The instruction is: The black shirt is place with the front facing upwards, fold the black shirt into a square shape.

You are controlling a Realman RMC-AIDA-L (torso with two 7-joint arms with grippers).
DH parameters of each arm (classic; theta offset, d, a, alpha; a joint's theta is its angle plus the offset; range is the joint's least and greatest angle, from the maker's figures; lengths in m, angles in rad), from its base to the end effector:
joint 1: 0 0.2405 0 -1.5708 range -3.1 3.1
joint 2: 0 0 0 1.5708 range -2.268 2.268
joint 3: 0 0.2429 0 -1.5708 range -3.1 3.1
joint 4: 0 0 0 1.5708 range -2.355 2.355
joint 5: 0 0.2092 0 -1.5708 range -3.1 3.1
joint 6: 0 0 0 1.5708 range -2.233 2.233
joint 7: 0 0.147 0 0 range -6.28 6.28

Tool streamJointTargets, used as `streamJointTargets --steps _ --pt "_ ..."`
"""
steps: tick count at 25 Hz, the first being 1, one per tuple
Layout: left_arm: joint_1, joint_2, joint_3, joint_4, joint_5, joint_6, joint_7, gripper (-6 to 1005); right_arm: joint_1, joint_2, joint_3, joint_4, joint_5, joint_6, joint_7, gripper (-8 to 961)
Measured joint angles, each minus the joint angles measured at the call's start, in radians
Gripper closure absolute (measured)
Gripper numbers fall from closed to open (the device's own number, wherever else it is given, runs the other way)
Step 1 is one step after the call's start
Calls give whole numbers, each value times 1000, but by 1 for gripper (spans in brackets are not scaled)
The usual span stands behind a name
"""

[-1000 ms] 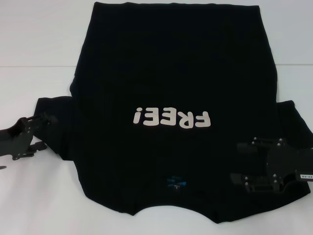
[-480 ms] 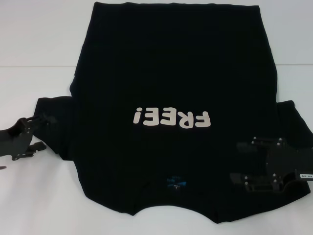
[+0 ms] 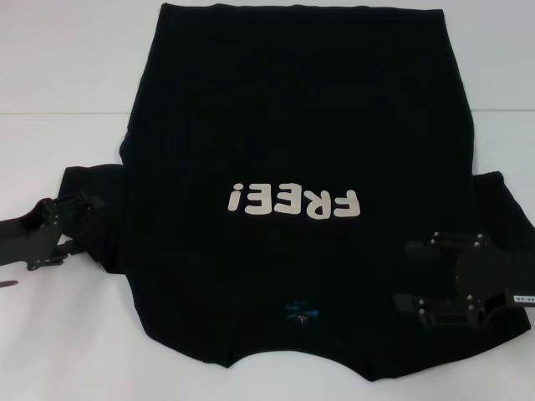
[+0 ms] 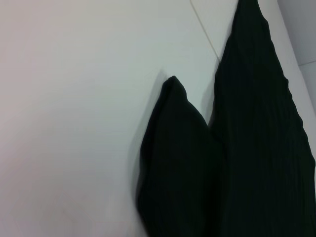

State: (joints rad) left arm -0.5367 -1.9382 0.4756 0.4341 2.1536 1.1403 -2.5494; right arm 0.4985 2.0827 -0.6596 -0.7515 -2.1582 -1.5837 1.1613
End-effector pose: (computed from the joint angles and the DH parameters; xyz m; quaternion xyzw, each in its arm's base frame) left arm -0.3519 0.3498 0.0454 -0.5332 -0.7740 -0.2785 0.1977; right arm 0.2699 0.3142 0.0112 -0.9724 0.0984 0.1540 0.1452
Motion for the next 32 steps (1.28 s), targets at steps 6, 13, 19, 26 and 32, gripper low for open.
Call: streamJointTargets --steps 6,13,19,26,32 --pt "-4 -4 0 0 0 -19 13 88 0 0 0 0 0 -1 0 128" --pt "-21 -13 14 2 0 -51 37 90 0 2 0 0 0 -3 0 129" --pt "-32 -17 117 33 1 -83 55 212 0 2 0 0 0 -3 0 129" --pt "-27 -29 121 50 -2 -115 71 578 -2 2 0 0 0 -3 0 129" --pt "-25 -29 118 51 -5 -115 83 887 -3 2 0 0 0 -2 0 129"
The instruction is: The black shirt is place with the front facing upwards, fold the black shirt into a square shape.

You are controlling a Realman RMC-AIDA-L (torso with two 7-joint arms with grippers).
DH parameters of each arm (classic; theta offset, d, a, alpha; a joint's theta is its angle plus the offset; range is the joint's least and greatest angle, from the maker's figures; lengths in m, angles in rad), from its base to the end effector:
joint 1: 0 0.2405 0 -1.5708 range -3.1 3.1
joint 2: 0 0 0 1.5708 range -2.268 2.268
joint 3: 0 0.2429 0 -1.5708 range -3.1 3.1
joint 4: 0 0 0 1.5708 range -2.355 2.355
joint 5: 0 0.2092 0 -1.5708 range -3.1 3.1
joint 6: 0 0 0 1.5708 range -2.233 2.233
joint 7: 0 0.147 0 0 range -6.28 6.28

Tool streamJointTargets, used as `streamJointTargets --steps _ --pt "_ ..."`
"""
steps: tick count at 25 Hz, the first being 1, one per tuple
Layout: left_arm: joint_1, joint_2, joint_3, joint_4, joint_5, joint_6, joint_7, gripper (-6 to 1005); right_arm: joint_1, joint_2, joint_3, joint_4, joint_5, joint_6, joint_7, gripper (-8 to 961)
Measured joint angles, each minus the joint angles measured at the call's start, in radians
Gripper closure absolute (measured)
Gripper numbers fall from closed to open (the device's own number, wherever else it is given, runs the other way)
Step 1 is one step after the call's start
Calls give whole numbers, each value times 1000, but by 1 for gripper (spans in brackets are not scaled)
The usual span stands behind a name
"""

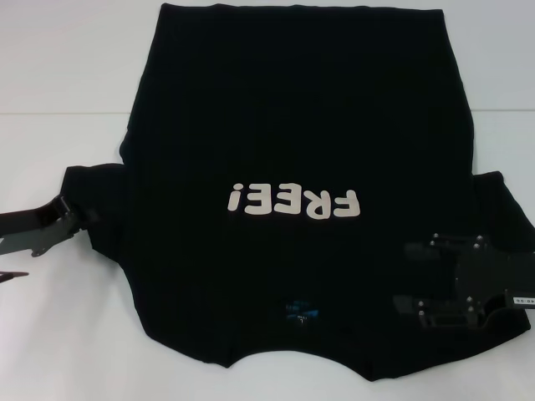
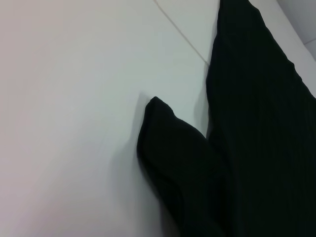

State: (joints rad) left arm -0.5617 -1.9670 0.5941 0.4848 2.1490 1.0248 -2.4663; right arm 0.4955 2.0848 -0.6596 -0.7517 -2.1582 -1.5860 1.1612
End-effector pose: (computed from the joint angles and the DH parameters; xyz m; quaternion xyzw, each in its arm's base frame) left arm -0.3442 0.3675 0.0379 -0.5960 -0.7250 -0.2349 0.2528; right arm 0.2702 0.3130 0.0104 -0.9722 0.0997 0.1551 0.1440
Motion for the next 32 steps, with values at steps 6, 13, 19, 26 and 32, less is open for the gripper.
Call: streamJointTargets --steps 6,13,19,26,32 --pt "0 0 -1 0 -2 -1 18 982 1 1 0 0 0 0 0 129" --pt "24 0 -15 38 -22 7 55 996 1 1 0 1 0 4 0 128" --pt "49 4 -42 104 -25 2 54 997 0 1 0 2 0 6 0 128" --pt "37 17 -47 114 -13 -1 56 997 2 1 0 7 0 6 0 128" --pt "2 44 -34 115 -4 19 46 996 4 1 0 9 0 8 0 128"
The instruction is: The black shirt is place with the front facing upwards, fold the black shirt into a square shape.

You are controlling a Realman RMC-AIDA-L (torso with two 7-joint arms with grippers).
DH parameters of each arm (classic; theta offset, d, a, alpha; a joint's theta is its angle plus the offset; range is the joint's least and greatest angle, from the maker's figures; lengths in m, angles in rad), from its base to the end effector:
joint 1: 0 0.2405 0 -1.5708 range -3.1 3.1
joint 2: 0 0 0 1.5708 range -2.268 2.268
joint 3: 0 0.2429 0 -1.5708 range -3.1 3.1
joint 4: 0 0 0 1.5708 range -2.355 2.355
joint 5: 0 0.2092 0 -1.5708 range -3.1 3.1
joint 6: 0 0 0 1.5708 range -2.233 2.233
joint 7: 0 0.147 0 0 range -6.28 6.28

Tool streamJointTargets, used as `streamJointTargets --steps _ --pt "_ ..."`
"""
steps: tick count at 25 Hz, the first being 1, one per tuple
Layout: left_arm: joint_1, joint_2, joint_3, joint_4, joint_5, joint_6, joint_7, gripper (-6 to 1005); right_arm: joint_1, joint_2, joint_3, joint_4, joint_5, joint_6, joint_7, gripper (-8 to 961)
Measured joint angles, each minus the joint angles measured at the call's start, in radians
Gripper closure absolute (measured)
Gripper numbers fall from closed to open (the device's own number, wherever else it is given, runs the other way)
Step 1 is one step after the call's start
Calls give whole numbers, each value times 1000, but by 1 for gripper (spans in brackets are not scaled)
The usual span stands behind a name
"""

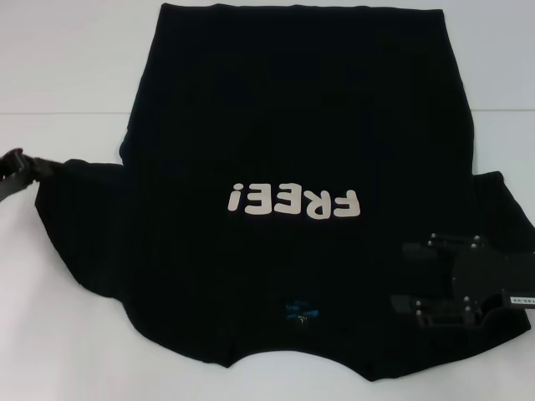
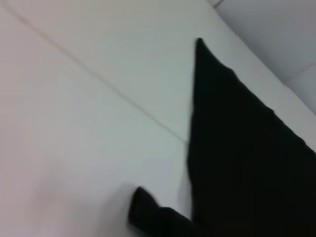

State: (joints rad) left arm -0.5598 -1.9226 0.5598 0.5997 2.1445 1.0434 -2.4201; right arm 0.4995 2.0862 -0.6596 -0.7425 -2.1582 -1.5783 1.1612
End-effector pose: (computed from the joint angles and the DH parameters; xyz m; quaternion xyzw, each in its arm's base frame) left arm -0.3420 0.3855 0.0915 -0.6240 -0.6706 -0.2514 0.3126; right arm 0.2698 0.3137 0.0083 -0.9719 0.1019 0.1559 0.1438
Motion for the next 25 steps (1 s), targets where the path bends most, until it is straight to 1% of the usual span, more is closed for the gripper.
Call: streamJointTargets --steps 3,7,10,12,15,16,18,22,25 --pt "-33 16 14 1 14 27 -11 996 0 0 -1 0 0 0 0 128" --pt "-84 21 41 25 50 64 -37 995 2 2 -2 0 0 -2 0 129" --pt "-119 17 125 61 77 86 -85 995 2 3 -2 0 0 -3 0 129" --pt "-136 8 170 81 83 92 -106 995 3 3 -2 0 0 -4 0 129" --pt "-162 -19 205 100 84 97 -116 995 4 5 -4 0 0 -4 0 129" --pt "-167 -23 207 101 84 98 -116 995 4 5 -5 1 0 -4 0 129" --pt "-182 -42 215 100 83 105 -117 994 4 6 -6 1 0 -4 0 129" --pt "-197 -67 209 100 73 118 -116 994 4 6 -5 2 0 -5 0 129" --pt "-199 -82 205 98 45 131 -109 949 5 6 -6 2 0 -4 0 129"
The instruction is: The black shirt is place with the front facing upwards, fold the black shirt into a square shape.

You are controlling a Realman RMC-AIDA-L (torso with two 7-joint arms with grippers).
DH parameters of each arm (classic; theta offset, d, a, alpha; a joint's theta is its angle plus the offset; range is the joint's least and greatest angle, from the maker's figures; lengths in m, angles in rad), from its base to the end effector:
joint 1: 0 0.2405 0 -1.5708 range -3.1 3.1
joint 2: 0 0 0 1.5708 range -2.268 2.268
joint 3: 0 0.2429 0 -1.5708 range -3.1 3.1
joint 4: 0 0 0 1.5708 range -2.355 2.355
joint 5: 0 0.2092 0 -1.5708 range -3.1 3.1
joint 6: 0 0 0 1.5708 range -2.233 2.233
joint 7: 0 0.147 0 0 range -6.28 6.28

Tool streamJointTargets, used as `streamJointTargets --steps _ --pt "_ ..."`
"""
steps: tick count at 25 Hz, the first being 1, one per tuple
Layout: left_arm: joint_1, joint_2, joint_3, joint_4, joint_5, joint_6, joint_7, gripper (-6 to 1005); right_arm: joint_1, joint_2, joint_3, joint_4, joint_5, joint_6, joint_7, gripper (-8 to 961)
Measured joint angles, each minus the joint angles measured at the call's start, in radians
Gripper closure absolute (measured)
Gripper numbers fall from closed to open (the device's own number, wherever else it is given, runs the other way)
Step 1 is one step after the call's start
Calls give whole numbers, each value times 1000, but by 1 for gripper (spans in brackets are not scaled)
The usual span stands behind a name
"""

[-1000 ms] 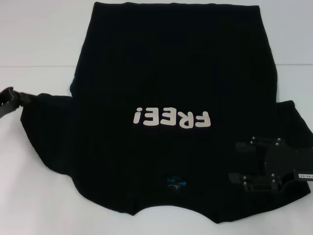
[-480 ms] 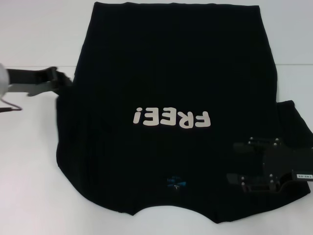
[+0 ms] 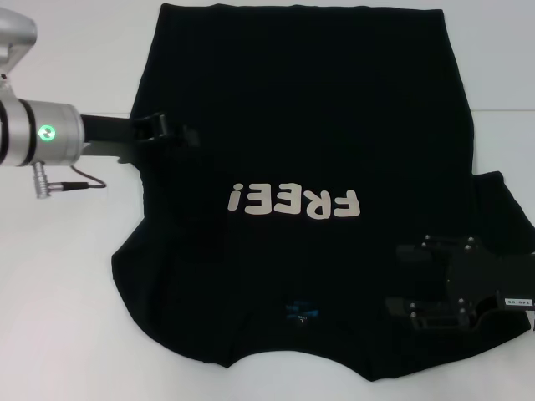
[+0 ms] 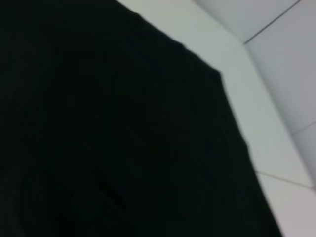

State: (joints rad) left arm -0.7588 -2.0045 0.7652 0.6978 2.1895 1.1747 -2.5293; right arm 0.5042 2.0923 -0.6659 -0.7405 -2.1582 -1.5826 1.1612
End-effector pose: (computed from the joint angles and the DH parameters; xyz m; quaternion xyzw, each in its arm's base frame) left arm -0.2209 0.4248 0.0345 -0.7509 -0.5998 -0.1991 0.1917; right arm 0.2665 0.3133 0.0047 -0.9727 0.0992 0.1588 0.1369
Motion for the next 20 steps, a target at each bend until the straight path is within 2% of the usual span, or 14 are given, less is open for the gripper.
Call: streamJointTargets --steps 2,5,8,10,13,16,19,20 --pt "6 -8 0 -1 -36 9 2 919 0 0 -1 1 0 2 0 129" --pt "17 -10 -1 -1 -79 16 3 711 0 0 -2 3 0 3 0 129" --pt "31 -8 -2 -1 -106 41 38 646 1 0 1 5 0 1 -1 129" --pt "47 -6 -5 2 -154 92 123 602 0 0 4 10 0 2 -1 128" --pt "92 -9 -20 8 -245 230 384 537 -5 0 12 12 0 7 0 128" --pt "171 -34 -41 24 -305 361 677 472 -13 0 48 13 1 11 3 129" --pt "243 -63 -24 61 -304 396 859 331 -19 -1 131 12 1 11 53 129" --pt "264 -70 -6 67 -301 401 914 284 -19 -1 131 12 1 11 53 129"
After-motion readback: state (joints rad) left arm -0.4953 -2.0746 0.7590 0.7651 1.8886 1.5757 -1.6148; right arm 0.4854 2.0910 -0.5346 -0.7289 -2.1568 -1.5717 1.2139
